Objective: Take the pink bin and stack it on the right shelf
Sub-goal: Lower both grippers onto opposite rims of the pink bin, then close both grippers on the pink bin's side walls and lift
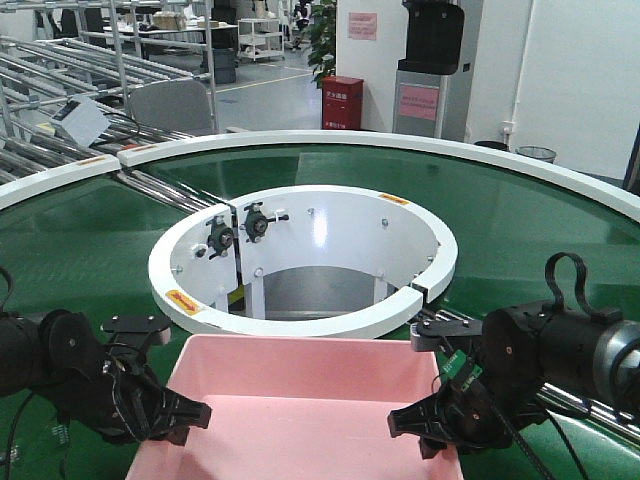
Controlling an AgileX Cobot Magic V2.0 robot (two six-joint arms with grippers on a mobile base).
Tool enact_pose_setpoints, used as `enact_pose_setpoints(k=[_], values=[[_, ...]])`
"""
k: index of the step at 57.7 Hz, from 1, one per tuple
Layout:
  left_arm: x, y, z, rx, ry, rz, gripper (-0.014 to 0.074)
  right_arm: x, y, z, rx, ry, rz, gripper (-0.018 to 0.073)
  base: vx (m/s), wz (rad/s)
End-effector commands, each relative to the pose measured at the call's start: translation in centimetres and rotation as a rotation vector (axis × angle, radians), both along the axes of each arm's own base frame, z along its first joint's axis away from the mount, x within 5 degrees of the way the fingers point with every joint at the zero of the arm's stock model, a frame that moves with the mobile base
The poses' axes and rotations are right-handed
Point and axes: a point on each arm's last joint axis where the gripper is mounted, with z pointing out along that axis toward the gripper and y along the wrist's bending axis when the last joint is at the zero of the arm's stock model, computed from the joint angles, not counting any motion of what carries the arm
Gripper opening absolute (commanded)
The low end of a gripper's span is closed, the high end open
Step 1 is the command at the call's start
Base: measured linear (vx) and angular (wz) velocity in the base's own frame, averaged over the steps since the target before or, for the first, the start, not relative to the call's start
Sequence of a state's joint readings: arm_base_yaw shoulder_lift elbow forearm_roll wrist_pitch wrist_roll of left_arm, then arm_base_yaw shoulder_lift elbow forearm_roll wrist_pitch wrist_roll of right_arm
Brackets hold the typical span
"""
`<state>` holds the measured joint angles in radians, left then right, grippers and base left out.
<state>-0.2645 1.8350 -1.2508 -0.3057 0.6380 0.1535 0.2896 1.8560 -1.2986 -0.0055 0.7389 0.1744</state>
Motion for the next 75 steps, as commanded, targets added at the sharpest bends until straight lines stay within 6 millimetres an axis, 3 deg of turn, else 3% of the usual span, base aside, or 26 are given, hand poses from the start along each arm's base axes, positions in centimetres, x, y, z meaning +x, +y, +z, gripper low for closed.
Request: enact_pose_setpoints(k=[1, 3, 13, 29, 37, 47, 75], values=[[0.1, -0.3, 3.7, -0.045, -0.137, 0.012, 0.0062, 0.3, 0.1, 3.4, 0.027, -0.129, 0.012, 0.0060, 0.00, 0.00], [0.0, -0.3, 4.2, -0.049, -0.153, 0.013, -0.0001, 0.1, 0.0, 3.8, 0.027, -0.140, 0.013, -0.0018, 0.00, 0.00], [-1.1, 0.1, 7.4, -0.075, -0.236, 0.018, -0.0007, -1.0, -0.4, 7.1, 0.042, -0.221, 0.015, -0.0012, 0.00, 0.00], [-5.6, 1.2, 14.7, -0.127, -0.391, 0.001, -0.0004, -5.3, -1.8, 14.4, 0.069, -0.383, 0.016, -0.0010, 0.00, 0.00], [-7.4, 1.6, 17.0, -0.146, -0.453, -0.001, -0.0005, -7.2, -2.3, 16.8, 0.098, -0.444, 0.012, -0.0009, 0.00, 0.00], [-8.2, 1.9, 18.1, -0.172, -0.481, 0.019, -0.0001, -8.0, -2.4, 17.7, 0.132, -0.459, 0.006, -0.0008, 0.00, 0.00], [-8.3, 1.7, 18.2, -0.212, -0.467, 0.027, -0.0001, -8.0, -2.3, 17.6, 0.151, -0.451, 0.001, -0.0008, 0.00, 0.00]])
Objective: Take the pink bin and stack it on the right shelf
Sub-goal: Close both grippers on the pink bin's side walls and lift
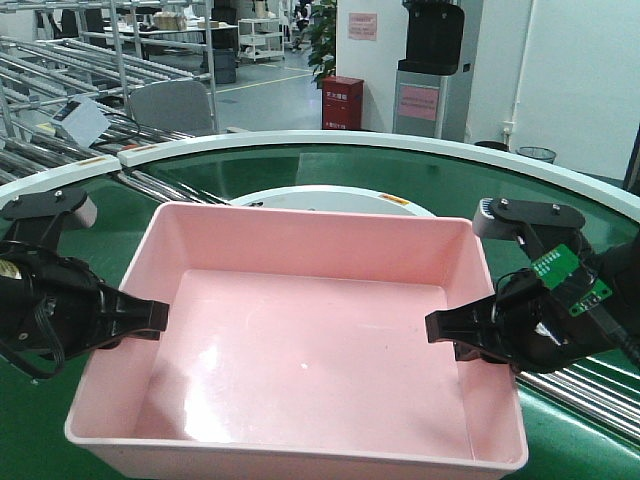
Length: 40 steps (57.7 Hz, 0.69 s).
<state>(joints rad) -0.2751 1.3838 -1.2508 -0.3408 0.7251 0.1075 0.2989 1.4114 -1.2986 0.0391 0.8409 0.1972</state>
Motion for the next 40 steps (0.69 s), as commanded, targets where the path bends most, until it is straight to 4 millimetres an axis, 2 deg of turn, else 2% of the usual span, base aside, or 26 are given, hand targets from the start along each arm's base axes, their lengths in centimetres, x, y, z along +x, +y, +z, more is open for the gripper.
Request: enact_pose_setpoints(k=[1, 40], values=[[-0.47, 0.28, 2.84, -0.052, -0.138, 0.021, -0.0001, -0.30, -0.58, 2.63, -0.004, -0.141, 0.009, -0.0008, 0.00, 0.00], [-0.28, 0.22, 2.62, -0.050, -0.131, 0.021, -0.0001, -0.29, -0.58, 2.64, -0.004, -0.142, 0.009, -0.0008, -0.05, -0.02]])
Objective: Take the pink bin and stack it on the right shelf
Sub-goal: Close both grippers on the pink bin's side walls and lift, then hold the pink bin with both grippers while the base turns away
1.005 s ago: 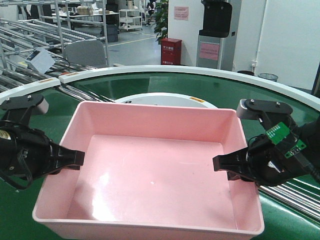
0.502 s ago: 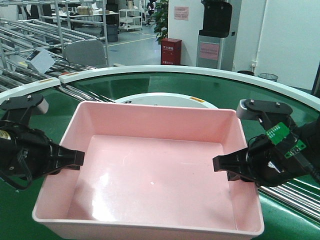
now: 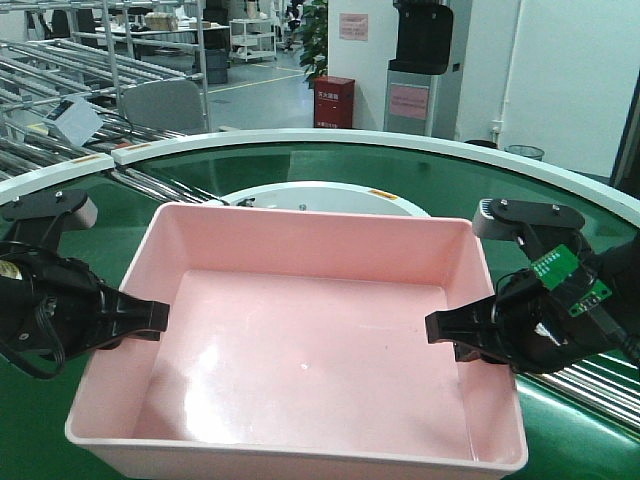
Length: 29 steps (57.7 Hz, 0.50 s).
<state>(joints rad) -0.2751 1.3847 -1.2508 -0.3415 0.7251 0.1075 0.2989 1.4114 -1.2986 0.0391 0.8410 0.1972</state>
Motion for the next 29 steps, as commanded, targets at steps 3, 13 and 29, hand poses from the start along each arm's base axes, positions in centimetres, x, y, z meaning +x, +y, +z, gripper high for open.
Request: enact_pose_setpoints(k=[3, 13, 29], values=[[-0.30, 0.23, 2.65, -0.050, -0.132, 0.021, -0.0001, -0.29, -0.58, 2.64, -0.004, -0.142, 0.009, -0.0008, -0.19, -0.09], [-0.32, 0.24, 2.68, -0.050, -0.133, 0.021, -0.0001, -0.29, -0.58, 2.64, -0.004, -0.142, 0.009, -0.0008, -0.21, -0.18], [-0.32, 0.24, 2.68, -0.050, -0.133, 0.021, -0.0001, -0.29, -0.58, 2.64, -0.004, -0.142, 0.009, -0.0008, -0.22, -0.40]])
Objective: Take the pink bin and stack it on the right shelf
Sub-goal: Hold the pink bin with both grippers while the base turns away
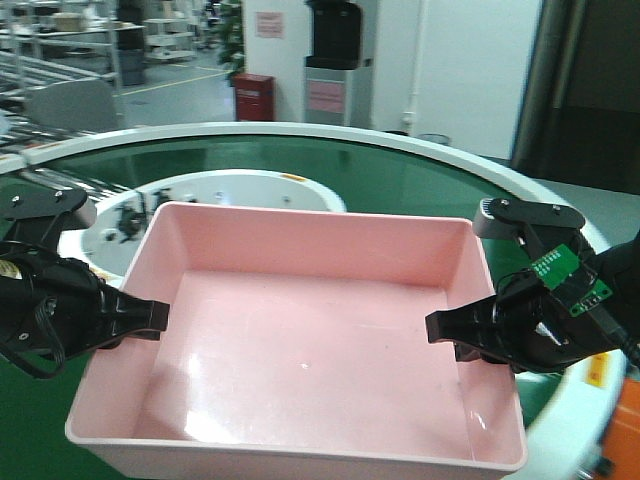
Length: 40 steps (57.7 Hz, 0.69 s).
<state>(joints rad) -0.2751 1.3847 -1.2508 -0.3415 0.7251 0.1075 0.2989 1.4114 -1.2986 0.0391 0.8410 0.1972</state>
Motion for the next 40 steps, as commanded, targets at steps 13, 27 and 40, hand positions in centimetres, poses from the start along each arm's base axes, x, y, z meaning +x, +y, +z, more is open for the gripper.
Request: enact_pose_setpoints(k=[13, 27, 40], values=[[-0.32, 0.24, 2.68, -0.050, -0.133, 0.021, -0.0001, -0.29, -0.58, 2.64, -0.004, -0.142, 0.009, -0.0008, -0.23, -0.54], [-0.32, 0.24, 2.67, -0.049, -0.133, 0.020, -0.0001, -0.29, -0.58, 2.63, -0.004, -0.141, 0.009, -0.0008, -0.21, -0.59], [-0.32, 0.24, 2.67, -0.049, -0.133, 0.020, -0.0001, -0.29, -0.58, 2.63, -0.004, -0.141, 0.009, -0.0008, -0.18, -0.58]])
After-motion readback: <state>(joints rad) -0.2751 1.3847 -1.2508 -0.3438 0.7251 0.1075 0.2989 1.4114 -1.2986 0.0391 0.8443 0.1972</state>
